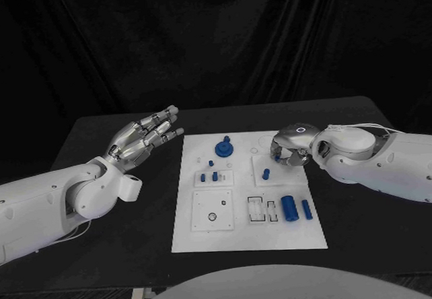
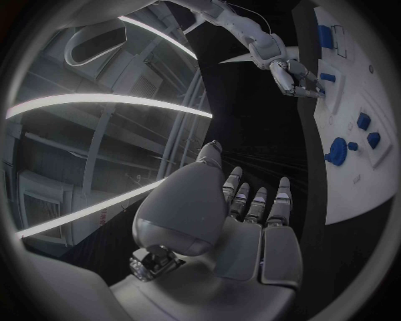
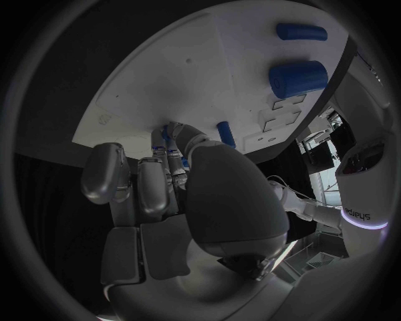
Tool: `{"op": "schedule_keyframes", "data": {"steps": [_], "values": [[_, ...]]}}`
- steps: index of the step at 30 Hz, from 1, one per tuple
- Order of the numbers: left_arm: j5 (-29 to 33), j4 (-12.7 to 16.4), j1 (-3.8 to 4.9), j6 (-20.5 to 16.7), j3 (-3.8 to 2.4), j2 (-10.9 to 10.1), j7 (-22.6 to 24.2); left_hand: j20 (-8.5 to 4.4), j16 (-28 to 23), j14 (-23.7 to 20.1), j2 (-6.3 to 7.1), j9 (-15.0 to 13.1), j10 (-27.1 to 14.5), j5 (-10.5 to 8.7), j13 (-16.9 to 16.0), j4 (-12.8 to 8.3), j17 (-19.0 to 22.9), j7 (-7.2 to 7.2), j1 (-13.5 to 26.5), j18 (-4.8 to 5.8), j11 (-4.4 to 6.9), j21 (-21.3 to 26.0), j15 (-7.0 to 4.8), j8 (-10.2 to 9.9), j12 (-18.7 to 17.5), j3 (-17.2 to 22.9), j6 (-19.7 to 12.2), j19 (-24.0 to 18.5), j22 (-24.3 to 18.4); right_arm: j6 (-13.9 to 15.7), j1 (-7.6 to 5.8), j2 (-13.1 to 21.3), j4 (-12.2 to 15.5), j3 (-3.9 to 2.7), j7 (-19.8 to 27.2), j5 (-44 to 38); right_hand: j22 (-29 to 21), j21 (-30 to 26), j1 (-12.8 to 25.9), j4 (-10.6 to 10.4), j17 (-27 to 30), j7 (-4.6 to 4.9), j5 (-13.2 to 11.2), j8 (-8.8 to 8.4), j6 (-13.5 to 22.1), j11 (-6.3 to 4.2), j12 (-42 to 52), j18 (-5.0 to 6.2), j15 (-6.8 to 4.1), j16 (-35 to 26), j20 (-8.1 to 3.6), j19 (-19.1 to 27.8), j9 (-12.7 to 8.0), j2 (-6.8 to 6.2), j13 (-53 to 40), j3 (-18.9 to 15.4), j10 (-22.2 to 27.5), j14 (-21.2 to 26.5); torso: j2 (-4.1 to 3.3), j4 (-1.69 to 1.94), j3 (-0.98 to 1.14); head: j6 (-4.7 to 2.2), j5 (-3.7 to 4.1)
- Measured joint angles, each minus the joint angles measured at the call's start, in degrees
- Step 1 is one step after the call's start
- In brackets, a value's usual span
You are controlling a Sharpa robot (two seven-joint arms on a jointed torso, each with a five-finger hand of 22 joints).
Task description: Assemble the parts on the task board
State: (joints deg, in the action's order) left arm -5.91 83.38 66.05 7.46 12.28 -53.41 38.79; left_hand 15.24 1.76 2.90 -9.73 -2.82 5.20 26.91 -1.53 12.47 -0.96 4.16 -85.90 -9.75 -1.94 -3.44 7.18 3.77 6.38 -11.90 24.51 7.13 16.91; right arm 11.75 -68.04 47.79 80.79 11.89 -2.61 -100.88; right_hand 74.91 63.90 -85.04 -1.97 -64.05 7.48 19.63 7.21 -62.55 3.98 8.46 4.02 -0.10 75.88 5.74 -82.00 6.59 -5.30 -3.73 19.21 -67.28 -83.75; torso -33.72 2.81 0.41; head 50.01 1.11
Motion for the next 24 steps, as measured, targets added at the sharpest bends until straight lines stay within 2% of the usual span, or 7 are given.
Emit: {"op": "schedule_keyframes", "data": {"steps": [2, 4, 6, 7, 13, 16, 24], "values": [[0.00, -0.07, -0.01, 0.01, 0.00, 0.01, 0.00, 0.00, 0.00, 0.00, 0.13, 0.00, 0.00, 0.00, -0.04, 0.00, 0.00, -0.17, -0.13, 0.00, -0.01, 0.00, 0.00, 0.00, 0.08, 0.00, 0.17, 0.00, 0.02, 0.33, 0.00, 0.14, 0.16, 0.00, 0.10, 0.00, 0.00, 0.00, 0.00, 0.00, 0.09, 0.00, 0.00, 0.00, 0.00, 0.00, 0.00, 0.00, 0.00, 0.00, 0.00, 0.00, 0.00, 0.00, -0.04, 0.00, 0.00, 0.00, 0.01, -0.01, 0.00, 0.00, -0.05], [0.00, -0.14, -0.02, 0.01, 0.00, 0.02, 0.00, 0.00, 0.00, 0.00, 0.13, 0.00, 0.00, 0.00, -0.04, 0.00, 0.00, 0.03, -0.13, 0.00, 0.00, 0.00, 0.00, 0.00, 0.26, 0.00, 0.38, 0.00, 0.11, 0.65, 0.00, 0.25, 0.29, 0.00, 0.17, 0.00, 0.00, 0.00, -0.13, 0.52, 0.09, 0.00, -2.73, 0.00, 0.00, 0.29, -0.21, 0.00, -0.21, 0.00, 0.00, 0.00, 0.15, -0.11, -0.04, 0.71, -0.31, -0.21, 0.02, -0.01, 0.00, 0.00, -0.08], [0.00, -0.23, -0.02, 0.01, 0.00, 0.05, 0.00, 0.21, 0.00, 0.00, 0.13, -0.05, 0.00, 0.00, -0.04, 0.00, 0.00, 0.03, -0.13, 0.00, 0.00, 0.00, 0.00, 0.22, 0.26, 0.00, 0.38, 0.21, 0.11, 1.08, 0.00, 0.39, 0.45, 0.02, 0.24, 0.00, 0.00, 0.00, -0.41, 0.66, 0.09, 0.00, -6.76, 0.01, -0.01, 0.08, -0.72, 0.00, -0.21, 0.00, 0.00, 0.00, 0.31, -0.33, -0.04, 2.52, -0.53, -0.21, 0.02, -0.02, 0.00, 0.00, -0.08], [0.00, -0.27, -0.02, 0.01, 0.00, 0.06, 0.00, 0.21, 0.00, 0.00, 0.13, -0.05, 0.00, 0.00, -0.04, 0.00, 0.00, 0.03, -0.13, 0.00, 0.00, 0.00, 0.00, 0.22, 0.26, 0.00, 0.38, 0.21, 0.11, 1.27, 0.00, 0.47, 0.54, 0.02, 0.29, 0.01, 0.00, 0.00, -0.44, 0.63, 0.09, 0.00, -7.25, 0.01, -0.01, -0.01, -0.72, 0.00, -0.21, 0.00, 0.00, 0.00, 0.33, -0.30, -0.04, 2.69, -0.61, -0.21, 0.03, -0.02, 0.00, 0.00, -0.09], [0.01, -0.45, -0.03, 0.03, 0.00, 0.19, 0.00, 0.21, 0.22, 0.21, 0.13, -0.05, 0.00, 0.22, -0.04, 0.01, -0.05, 0.03, -0.13, 0.00, 0.00, 0.00, 0.21, 0.22, 0.26, 0.00, 0.38, 0.21, 0.18, 2.56, -0.05, 1.17, 1.39, 0.03, 0.49, 0.02, 0.00, 0.00, -0.55, 0.58, 0.09, 0.19, -7.53, 0.01, -0.20, -0.01, -0.76, 0.00, -0.21, 0.00, 0.00, 0.00, 0.33, -0.19, -0.04, 2.95, -0.62, -0.21, 0.04, -0.02, -0.01, 0.00, -0.30], [0.01, -0.50, -0.04, 0.04, 0.00, 0.20, 0.00, 0.21, 0.22, 0.21, 0.13, -0.05, 0.00, 0.22, -0.04, 0.01, -0.05, 0.03, -0.13, 0.00, 0.00, 0.00, 0.21, 0.22, 0.26, 0.00, 0.38, 0.21, 0.18, 3.04, -0.56, 1.63, 2.04, 0.07, 0.51, 0.03, 0.00, 0.00, -0.55, 0.48, 0.08, 0.19, -7.53, 0.00, -0.20, -0.01, -0.88, 0.00, -0.21, 0.00, 0.00, 0.00, 0.32, -0.19, -0.03, 3.18, -0.61, -0.21, 0.04, -0.02, -0.01, 0.00, -0.44], [0.01, -0.76, -0.05, 0.08, 0.00, 0.24, 0.01, 0.21, 0.22, 0.21, 0.13, -0.05, 0.18, 0.22, -0.03, -0.15, -0.05, 0.03, -0.13, 0.00, -0.17, 0.00, 0.21, 0.22, 0.26, -0.16, 0.38, 0.21, 0.17, 3.57, -3.76, 3.78, 6.03, 0.03, 0.31, 0.05, -0.01, 0.00, -0.55, 0.24, 0.15, 0.19, -7.93, 0.00, -0.19, 0.00, -1.10, 0.00, -0.21, 0.00, 0.00, 0.00, 0.37, -0.19, -0.01, 3.42, -0.60, -0.20, 0.05, -0.02, -0.01, 0.00, -0.87]]}}
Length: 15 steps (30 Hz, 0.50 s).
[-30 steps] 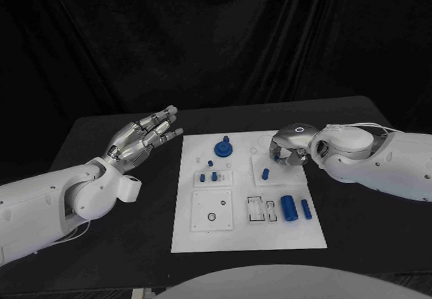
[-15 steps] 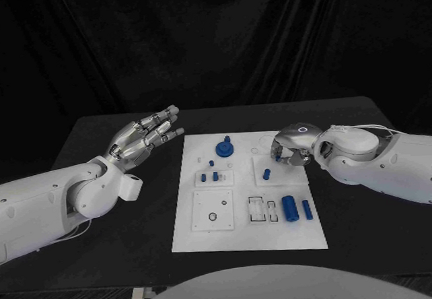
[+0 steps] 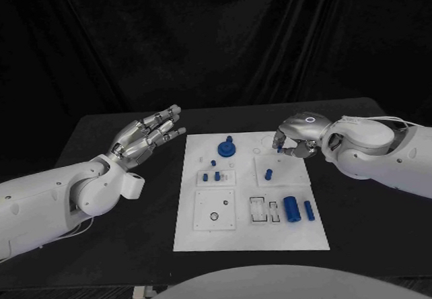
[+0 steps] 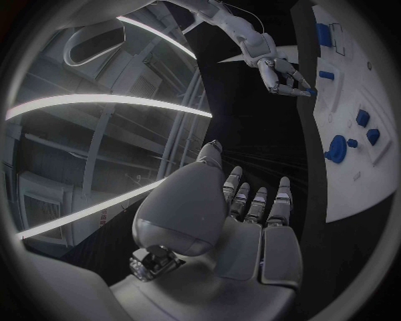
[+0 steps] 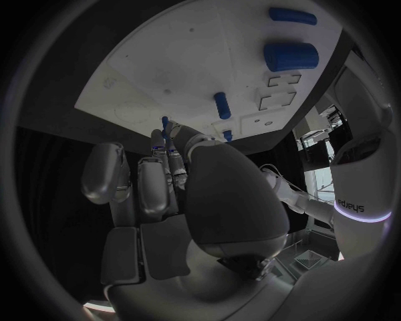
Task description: Assemble the parts on the task board
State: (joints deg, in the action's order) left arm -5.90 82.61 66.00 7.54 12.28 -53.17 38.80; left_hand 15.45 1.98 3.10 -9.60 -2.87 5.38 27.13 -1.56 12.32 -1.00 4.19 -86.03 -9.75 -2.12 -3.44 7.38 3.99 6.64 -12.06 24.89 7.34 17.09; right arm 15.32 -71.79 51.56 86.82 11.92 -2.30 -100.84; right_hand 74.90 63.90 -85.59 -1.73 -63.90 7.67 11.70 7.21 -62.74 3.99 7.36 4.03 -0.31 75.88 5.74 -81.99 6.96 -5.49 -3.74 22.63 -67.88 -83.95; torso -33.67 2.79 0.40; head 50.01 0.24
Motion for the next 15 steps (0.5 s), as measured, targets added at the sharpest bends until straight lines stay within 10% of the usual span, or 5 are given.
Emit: {"op": "schedule_keyframes", "data": {"steps": [15], "values": [[0.01, -0.01, -0.03, 0.04, 0.00, 0.22, -0.20, 0.21, 0.00, 0.00, 0.00, 0.01, 0.02, 0.00, 0.01, 0.00, 0.01, 0.00, 0.00, 0.00, -0.02, 0.00, 0.00, 0.00, 0.00, 0.00, 0.00, 0.21, -0.01, -0.29, -2.77, 0.45, 12.42, -0.02, -0.86, 0.02, 0.03, 0.01, 0.03, 0.07, -0.32, -0.32, -0.09, -0.01, -0.31, 0.07, -0.28, -0.01, 0.00, 0.00, -0.21, -0.21, 0.14, -0.03, -0.02, 0.70, -0.33, 0.00, 0.01, 0.00, -0.01, 0.00, -0.83]]}}
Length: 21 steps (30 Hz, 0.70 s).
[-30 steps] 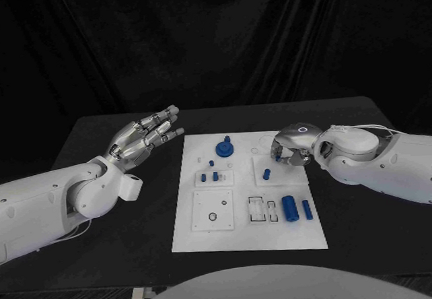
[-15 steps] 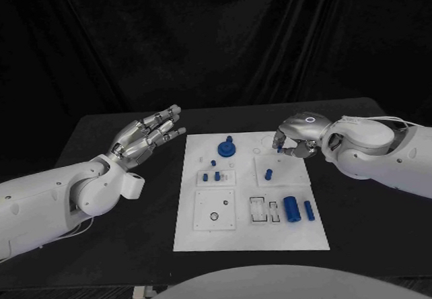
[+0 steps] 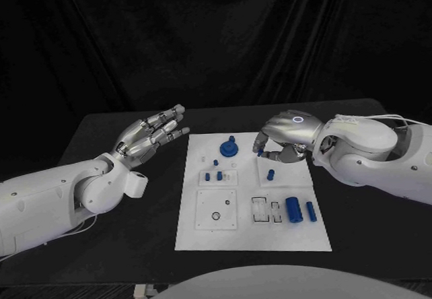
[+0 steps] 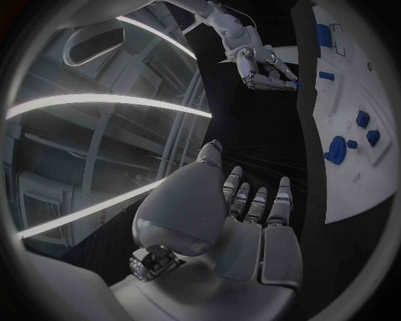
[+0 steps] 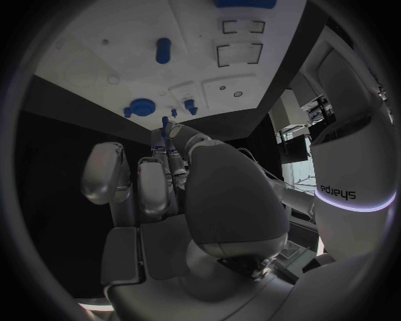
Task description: Assemble the parts on the task board
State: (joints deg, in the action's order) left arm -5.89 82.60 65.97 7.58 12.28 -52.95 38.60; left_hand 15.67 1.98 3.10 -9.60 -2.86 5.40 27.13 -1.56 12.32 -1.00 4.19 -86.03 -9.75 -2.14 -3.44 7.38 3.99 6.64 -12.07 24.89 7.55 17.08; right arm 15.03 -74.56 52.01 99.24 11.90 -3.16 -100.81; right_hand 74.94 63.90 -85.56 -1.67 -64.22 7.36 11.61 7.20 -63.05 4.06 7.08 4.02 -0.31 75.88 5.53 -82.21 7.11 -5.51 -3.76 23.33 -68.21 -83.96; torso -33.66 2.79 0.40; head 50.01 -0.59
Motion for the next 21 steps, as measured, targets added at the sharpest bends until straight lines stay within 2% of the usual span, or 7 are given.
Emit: {"op": "schedule_keyframes", "data": {"steps": [4, 9, 21], "values": [[0.00, 0.01, 0.00, 0.00, 0.00, 0.01, -0.11, 0.00, 0.00, 0.00, 0.00, 0.00, -0.21, 0.00, 0.00, 0.00, 0.00, 0.00, 0.00, 0.00, -0.21, -0.22, 0.00, 0.00, 0.00, 0.00, 0.00, 0.00, 0.00, -0.69, 0.19, -1.77, 0.93, 0.01, -0.17, 0.01, 0.01, 0.27, 0.24, -0.23, 0.00, 0.00, -0.35, 0.00, 0.00, -0.11, -0.04, 0.00, 0.00, 0.00, 0.00, 0.00, 0.00, -0.24, -0.04, 0.23, -0.29, 0.00, 0.01, 0.00, 0.00, 0.00, -0.38], [0.01, 0.02, -0.01, 0.00, 0.01, 0.06, -0.35, 0.00, 0.00, 0.00, 0.00, 0.00, -0.21, 0.00, 0.00, 0.00, 0.00, 0.00, 0.00, 0.00, -0.21, -0.22, 0.00, 0.00, 0.00, 0.00, 0.00, 0.00, -0.01, -1.50, 1.33, -4.52, 0.86, 0.01, -0.26, 0.01, 0.01, 0.27, 0.31, -0.07, -0.10, 0.00, -0.37, 0.00, 0.00, -0.17, -0.17, 0.00, 0.00, 0.00, 0.00, 0.00, 0.00, -0.31, -0.04, 0.40, -0.59, 0.00, 0.01, 0.00, 0.00, 0.00, -0.90], [0.02, -0.04, -0.02, 0.03, 0.01, 0.37, -0.75, 0.00, 0.00, 0.00, 0.00, 0.01, -0.21, 0.00, 0.01, 0.00, 0.01, 0.00, 0.00, -0.01, -0.21, -0.22, 0.00, 0.00, 0.00, 0.00, 0.00, 0.00, -0.12, -2.97, 4.36, -9.95, -1.84, 0.02, -0.23, 0.02, 0.00, 0.27, 0.31, -0.06, -0.10, -0.20, -0.41, -0.01, -0.20, -0.19, -0.38, 0.00, 0.00, 0.00, 0.00, 0.00, -0.03, -0.31, -0.03, 0.71, -0.60, 0.00, 0.05, -0.01, 0.00, 0.00, -1.58]]}}
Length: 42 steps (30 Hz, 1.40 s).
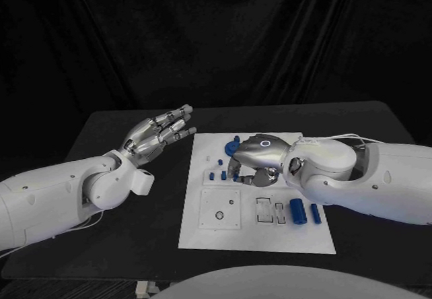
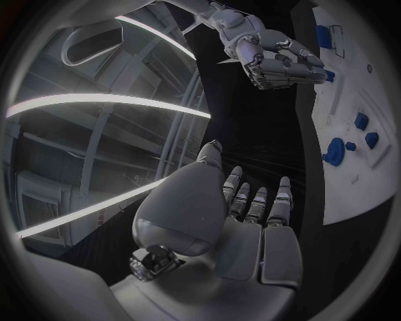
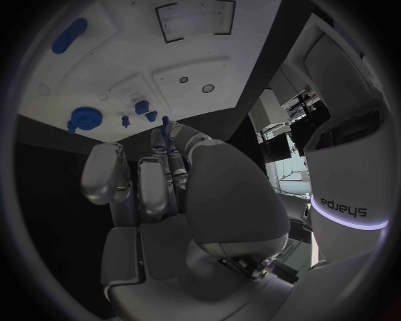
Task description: Assemble the parts on the task board
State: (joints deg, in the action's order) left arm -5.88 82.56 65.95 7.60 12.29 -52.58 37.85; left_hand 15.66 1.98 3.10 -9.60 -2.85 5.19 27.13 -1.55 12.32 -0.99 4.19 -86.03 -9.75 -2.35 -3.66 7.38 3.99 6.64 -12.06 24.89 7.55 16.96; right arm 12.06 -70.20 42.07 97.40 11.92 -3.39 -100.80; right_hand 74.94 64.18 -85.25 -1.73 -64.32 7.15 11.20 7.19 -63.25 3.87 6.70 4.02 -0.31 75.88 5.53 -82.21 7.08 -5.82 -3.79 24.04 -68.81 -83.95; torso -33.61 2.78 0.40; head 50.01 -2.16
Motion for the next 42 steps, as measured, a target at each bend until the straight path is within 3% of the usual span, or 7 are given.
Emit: {"op": "schedule_keyframes", "data": {"steps": [13, 42], "values": [[0.00, -0.04, -0.01, 0.10, 0.00, 0.16, -0.24, 0.00, 0.00, 0.00, 0.00, 0.00, 0.00, 0.00, 0.00, 0.00, 0.00, 0.00, 0.00, 0.00, 0.00, 0.00, 0.00, 0.00, 0.00, 0.00, 0.00, 0.00, -0.05, -0.93, 3.02, -2.97, -3.34, 0.00, 0.20, 0.00, -0.01, 0.00, 0.30, 0.23, 0.00, 0.00, 0.09, -0.32, 0.00, -0.11, -0.11, 0.00, 0.00, 0.00, 0.00, 0.00, -0.01, -0.30, -0.04, 0.23, -0.11, 0.00, 0.03, -0.02, 0.00, 0.00, -0.31], [0.01, -0.35, -0.02, 0.66, 0.00, 0.19, -0.70, 0.00, 0.00, 0.00, -0.55, 0.01, 0.00, 0.00, 0.01, 0.00, 0.01, 0.00, 0.09, 0.00, 0.01, 0.00, 0.00, 0.00, 0.00, 0.00, 0.00, -0.01, -0.30, -0.95, 6.63, -4.48, -5.16, -0.01, 0.52, 0.00, -0.02, -0.01, 0.30, 0.23, -0.05, 0.00, 0.23, -0.33, 0.00, -0.08, -0.18, 0.00, 0.00, 0.00, 0.00, 0.00, -0.07, -0.30, 0.01, 0.54, -0.08, 0.00, 0.04, -0.02, -0.01, 0.00, -0.52]]}}
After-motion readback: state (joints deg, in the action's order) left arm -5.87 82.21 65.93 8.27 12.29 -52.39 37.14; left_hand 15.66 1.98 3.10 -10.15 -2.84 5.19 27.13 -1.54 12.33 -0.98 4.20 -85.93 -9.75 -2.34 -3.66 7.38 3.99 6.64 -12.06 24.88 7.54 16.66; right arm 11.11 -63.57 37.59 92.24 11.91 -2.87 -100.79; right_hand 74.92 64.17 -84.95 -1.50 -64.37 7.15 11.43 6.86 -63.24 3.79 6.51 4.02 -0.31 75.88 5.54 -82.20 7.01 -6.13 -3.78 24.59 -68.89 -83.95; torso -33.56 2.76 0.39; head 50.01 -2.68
